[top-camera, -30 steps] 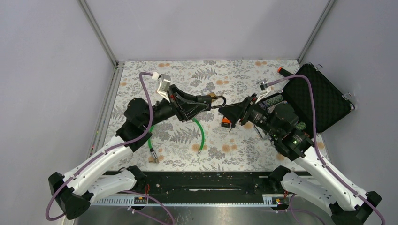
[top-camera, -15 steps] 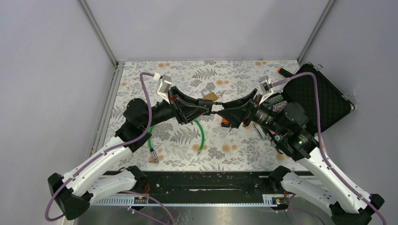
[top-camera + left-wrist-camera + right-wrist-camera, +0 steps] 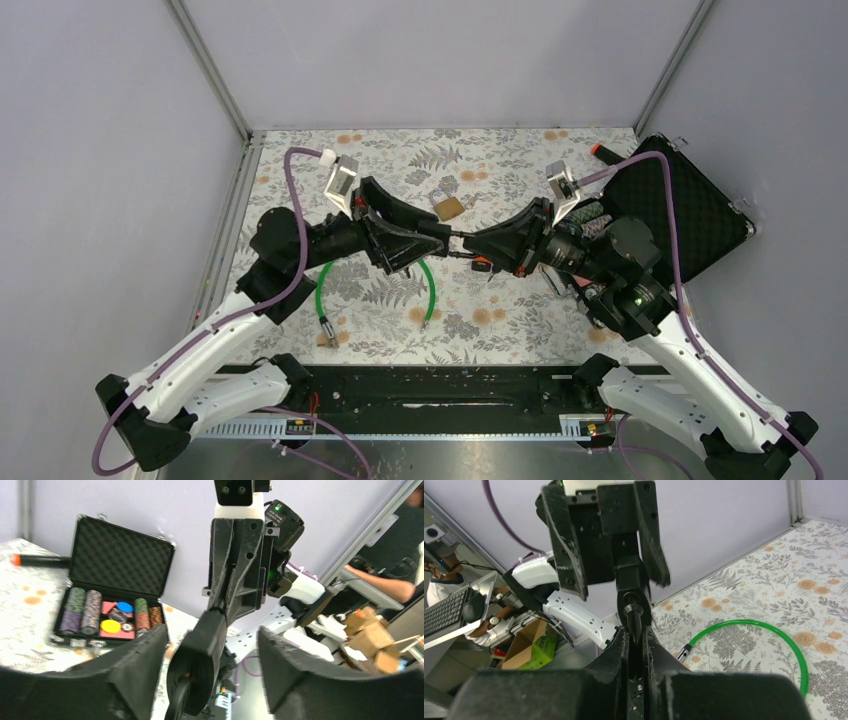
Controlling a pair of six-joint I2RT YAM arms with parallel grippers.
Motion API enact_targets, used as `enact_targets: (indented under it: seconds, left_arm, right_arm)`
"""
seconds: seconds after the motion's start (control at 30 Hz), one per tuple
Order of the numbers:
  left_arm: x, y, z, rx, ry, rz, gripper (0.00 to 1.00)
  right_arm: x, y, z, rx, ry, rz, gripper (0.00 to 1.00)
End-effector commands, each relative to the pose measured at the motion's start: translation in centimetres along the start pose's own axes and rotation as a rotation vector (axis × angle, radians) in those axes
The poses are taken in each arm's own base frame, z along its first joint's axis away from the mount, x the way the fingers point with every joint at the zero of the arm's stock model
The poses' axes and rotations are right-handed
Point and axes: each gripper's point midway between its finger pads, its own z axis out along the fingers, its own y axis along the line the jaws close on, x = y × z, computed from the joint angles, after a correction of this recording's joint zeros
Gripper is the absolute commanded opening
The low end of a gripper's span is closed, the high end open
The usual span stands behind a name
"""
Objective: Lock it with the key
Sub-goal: Lock the lock.
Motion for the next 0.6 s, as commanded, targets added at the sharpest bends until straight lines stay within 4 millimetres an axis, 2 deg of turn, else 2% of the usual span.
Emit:
enact_targets:
  seconds: [0.0,0.07,0.17,0.3,0.47,0.57]
  left_arm:
    - [-3.6,-2.7,-0.4,0.043,-0.056,0.084,0.74]
    - [-3.7,-2.0,-0.6,0.01,-0.037,0.077,0.83]
    - [-3.2,-2.0,-0.8,0.032,0.023,0.091,0.89]
    - [-1.2,-1.6,-0.8,0.081,0.129,0.106,0.9]
    - [0.5,-3.3,-0.9,0.262,0.17,0.092,0.89]
    - [1.2,-3.5,-1.1,0.302,0.183,0.089,0.88]
  right_arm:
    - [-2.8,3.7,-0.8,-0.121,-0.068,-0.098,0.0]
    - [-2.7,4.3,-1.1,-0.147,-0.057,-0.117,0.0]
    - [-2.7,5.0,-1.4,-0.167,-0.044,-0.126,0.0]
    - [-3.1,5.8,-1.6,-0.194,-0.046,-0.113,0.0]
    - [-3.8,6.3,-1.6,-0.201,-0.062,-0.095,0.0]
    - [-4.0,6.1,-1.4,-0.189,-0.068,-0.081,0.0]
